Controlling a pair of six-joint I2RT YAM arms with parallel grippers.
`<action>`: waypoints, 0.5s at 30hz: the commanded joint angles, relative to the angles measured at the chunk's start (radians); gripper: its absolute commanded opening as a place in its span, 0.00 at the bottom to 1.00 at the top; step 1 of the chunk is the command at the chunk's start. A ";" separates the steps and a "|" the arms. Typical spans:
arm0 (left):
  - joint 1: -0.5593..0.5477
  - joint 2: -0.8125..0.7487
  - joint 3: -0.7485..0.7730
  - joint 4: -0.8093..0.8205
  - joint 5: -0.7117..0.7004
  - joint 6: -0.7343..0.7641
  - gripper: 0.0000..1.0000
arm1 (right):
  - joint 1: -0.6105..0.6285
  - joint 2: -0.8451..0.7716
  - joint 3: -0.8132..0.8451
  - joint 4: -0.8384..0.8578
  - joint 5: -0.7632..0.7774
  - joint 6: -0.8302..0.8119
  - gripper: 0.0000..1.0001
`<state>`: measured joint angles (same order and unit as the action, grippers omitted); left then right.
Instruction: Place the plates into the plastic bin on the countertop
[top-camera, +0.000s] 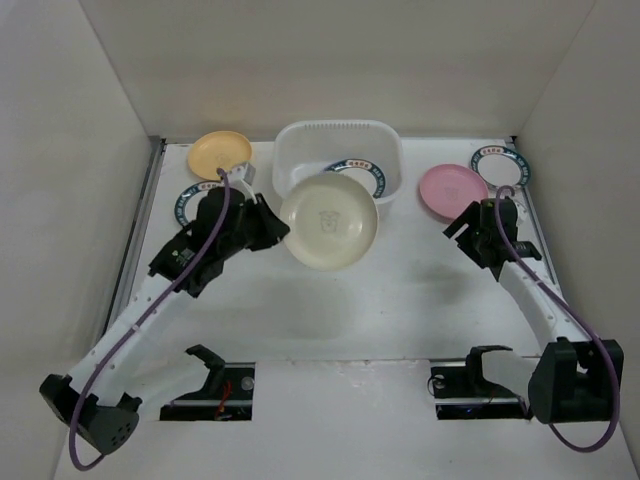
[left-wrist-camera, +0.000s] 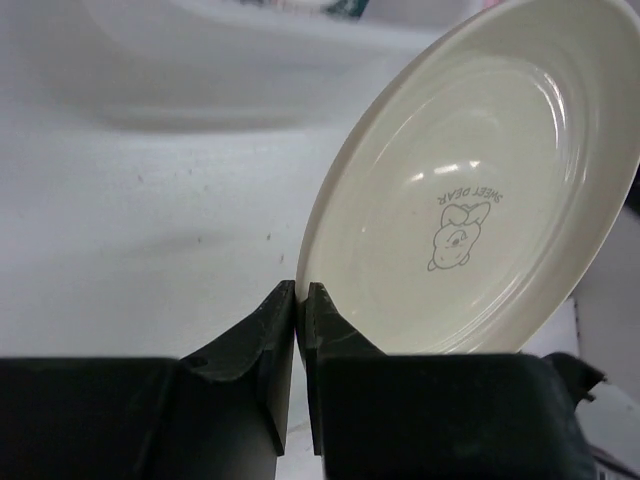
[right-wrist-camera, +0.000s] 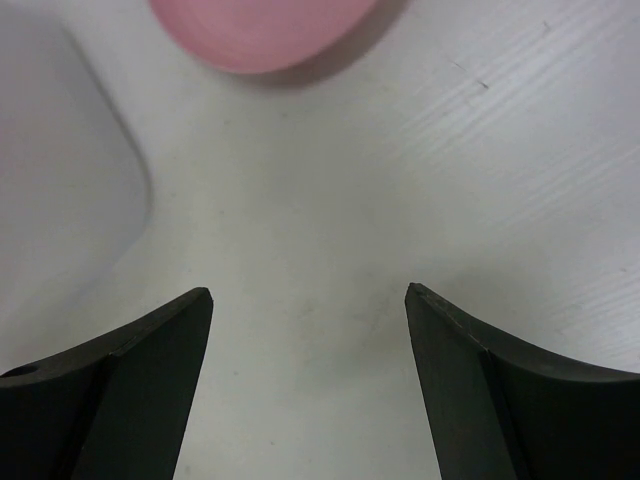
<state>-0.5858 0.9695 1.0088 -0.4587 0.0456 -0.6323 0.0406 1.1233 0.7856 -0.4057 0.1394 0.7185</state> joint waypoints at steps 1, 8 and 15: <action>0.077 0.056 0.205 -0.138 -0.016 0.071 0.06 | -0.031 -0.007 -0.032 0.064 0.020 0.055 0.83; 0.224 0.397 0.448 0.021 0.010 0.128 0.06 | -0.115 0.004 -0.063 0.097 0.017 0.081 0.83; 0.281 0.773 0.729 0.060 0.050 0.141 0.06 | -0.181 -0.026 -0.066 0.110 0.003 0.098 0.83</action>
<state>-0.3164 1.6932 1.6260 -0.4385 0.0639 -0.5152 -0.1257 1.1252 0.7227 -0.3473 0.1425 0.7944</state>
